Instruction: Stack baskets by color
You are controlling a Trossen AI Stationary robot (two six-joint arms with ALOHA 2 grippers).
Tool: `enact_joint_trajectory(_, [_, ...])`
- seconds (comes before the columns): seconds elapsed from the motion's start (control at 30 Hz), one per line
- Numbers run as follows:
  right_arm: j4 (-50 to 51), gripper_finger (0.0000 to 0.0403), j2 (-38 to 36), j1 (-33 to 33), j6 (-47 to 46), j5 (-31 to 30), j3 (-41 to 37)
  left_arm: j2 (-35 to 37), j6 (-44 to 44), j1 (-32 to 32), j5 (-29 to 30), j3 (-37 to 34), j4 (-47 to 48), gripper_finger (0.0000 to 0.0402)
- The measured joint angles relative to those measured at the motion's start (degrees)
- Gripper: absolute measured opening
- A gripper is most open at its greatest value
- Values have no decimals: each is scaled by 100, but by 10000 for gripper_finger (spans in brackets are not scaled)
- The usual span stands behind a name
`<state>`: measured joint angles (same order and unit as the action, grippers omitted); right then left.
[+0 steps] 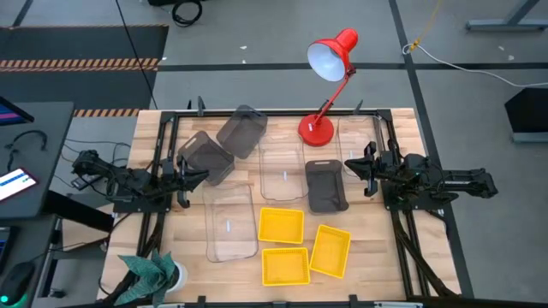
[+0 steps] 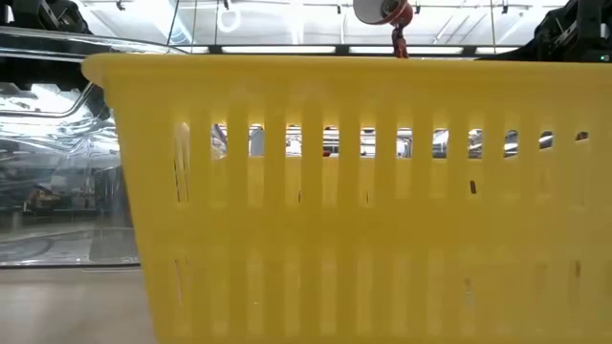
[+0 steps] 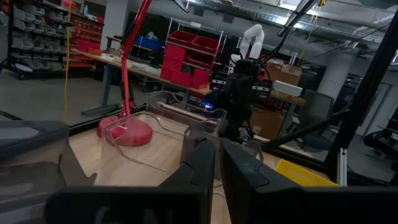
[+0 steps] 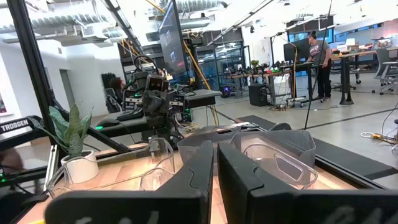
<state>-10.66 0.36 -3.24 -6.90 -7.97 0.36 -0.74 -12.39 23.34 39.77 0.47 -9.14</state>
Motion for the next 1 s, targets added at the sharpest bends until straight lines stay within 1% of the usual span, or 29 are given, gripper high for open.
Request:
enact_joint_trajectory(0.2, [1,29,0,1,-2,-2,-2,0,-65,-1,0,0,-14,37])
enact_joint_trajectory(0.33, [2,29,1,2,-1,0,0,-1,-851,1,-18,0,-46,38])
enact_joint_trajectory(0.4, [2,29,2,2,0,-1,-2,1,-1314,3,-215,0,38,37])
enact_joint_trajectory(0.43, [2,29,2,1,0,1,-2,-1,-1412,1,-338,0,72,35])
enact_joint_trajectory(0.5, [1,29,0,0,0,0,-1,1,-1206,1,-472,0,121,33])
enact_joint_trajectory(0.57, [0,29,0,2,0,0,-1,-1,-945,1,-493,0,126,31])
enact_joint_trajectory(0.67, [2,29,1,1,-1,0,0,1,-798,-3,-492,0,39,30])
enact_joint_trajectory(0.8, [1,29,0,0,0,0,-1,1,-828,3,-567,0,136,34])
enact_joint_trajectory(0.93, [2,29,0,0,1,1,-2,-1,-1003,3,-1060,0,151,35])
enact_joint_trajectory(1.0, [0,29,1,2,1,1,-2,1,-1281,3,-1088,0,126,32])
